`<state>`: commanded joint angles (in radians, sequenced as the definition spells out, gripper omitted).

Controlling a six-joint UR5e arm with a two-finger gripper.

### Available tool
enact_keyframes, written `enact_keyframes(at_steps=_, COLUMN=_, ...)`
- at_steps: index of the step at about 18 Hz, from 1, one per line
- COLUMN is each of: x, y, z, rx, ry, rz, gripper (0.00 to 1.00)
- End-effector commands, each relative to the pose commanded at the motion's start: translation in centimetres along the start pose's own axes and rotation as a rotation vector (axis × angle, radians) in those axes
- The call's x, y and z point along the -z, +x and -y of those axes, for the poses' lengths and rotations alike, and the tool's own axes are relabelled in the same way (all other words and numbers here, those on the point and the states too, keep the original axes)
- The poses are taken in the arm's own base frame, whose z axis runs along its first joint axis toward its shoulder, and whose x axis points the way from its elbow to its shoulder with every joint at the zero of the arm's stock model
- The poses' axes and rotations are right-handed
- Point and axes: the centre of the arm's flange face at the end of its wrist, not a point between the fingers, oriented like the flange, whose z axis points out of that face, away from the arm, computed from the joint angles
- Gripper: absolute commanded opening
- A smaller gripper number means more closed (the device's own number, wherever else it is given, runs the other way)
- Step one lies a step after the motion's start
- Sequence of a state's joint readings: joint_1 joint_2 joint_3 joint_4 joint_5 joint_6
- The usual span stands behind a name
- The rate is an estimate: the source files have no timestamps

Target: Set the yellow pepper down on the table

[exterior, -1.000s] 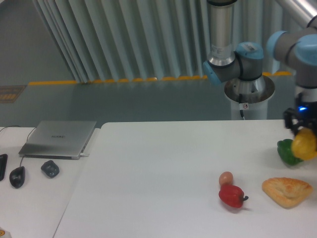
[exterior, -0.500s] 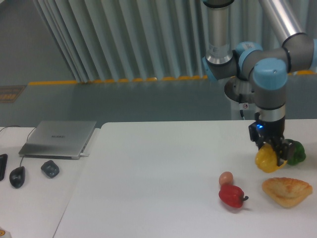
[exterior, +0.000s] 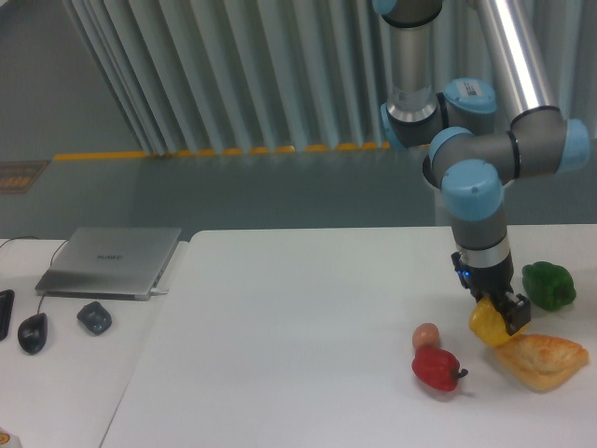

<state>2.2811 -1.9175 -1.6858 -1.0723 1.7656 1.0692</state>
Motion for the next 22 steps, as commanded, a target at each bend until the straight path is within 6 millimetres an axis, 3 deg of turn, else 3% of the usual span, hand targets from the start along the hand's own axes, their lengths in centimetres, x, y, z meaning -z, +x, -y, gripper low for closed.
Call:
enact_keyframes(at_steps=1, x=-0.1, y=0.0, z=0.2, rx=-0.001, ry=0.003, rz=0.002, gripper=0.54)
enact_keyframes(at_steps=3, x=0.0, y=-0.1, z=0.2, rx=-0.003, ry=0.004, rz=0.005, gripper=0.92)
enact_keyframes(at_steps=4, x=0.4, y=-0.2, z=0.1, rx=0.0, ry=0.01, rz=0.012, gripper=1.0)
enact_keyframes(at_steps=7, x=1.1, y=-0.2, z=-0.2, rx=-0.007, ry=0.017, rz=0.021, gripper=1.0)
enact_keyframes(at_steps=9, x=2.8, y=-0.3, z=-0.6, rx=-0.005, ry=0.03, rz=0.046, gripper=1.0)
enact_keyframes(at_steps=12, x=6.4, y=-2.4, z=-0.5, rx=0.026, ry=0.09, rz=0.098, gripper=1.0)
enact_keyframes(at_steps=14, x=7.5, y=-3.2, z=-1.2, rx=0.033, ry=0.102, rz=0.108, gripper=1.0)
enact_keyframes(at_steps=16, x=9.1, y=-3.9, z=-3.3, rx=0.051, ry=0.118, rz=0.107, gripper=1.0)
enact_keyframes(at_steps=19, x=10.1, y=-5.8, z=-7.2, rx=-0.112, ry=0.114, rz=0.065, gripper=1.0)
enact_keyframes(at_steps=22, x=9.4, y=-8.2, z=-11.7, rx=-0.197, ry=0.13, rz=0.018, gripper=1.0)
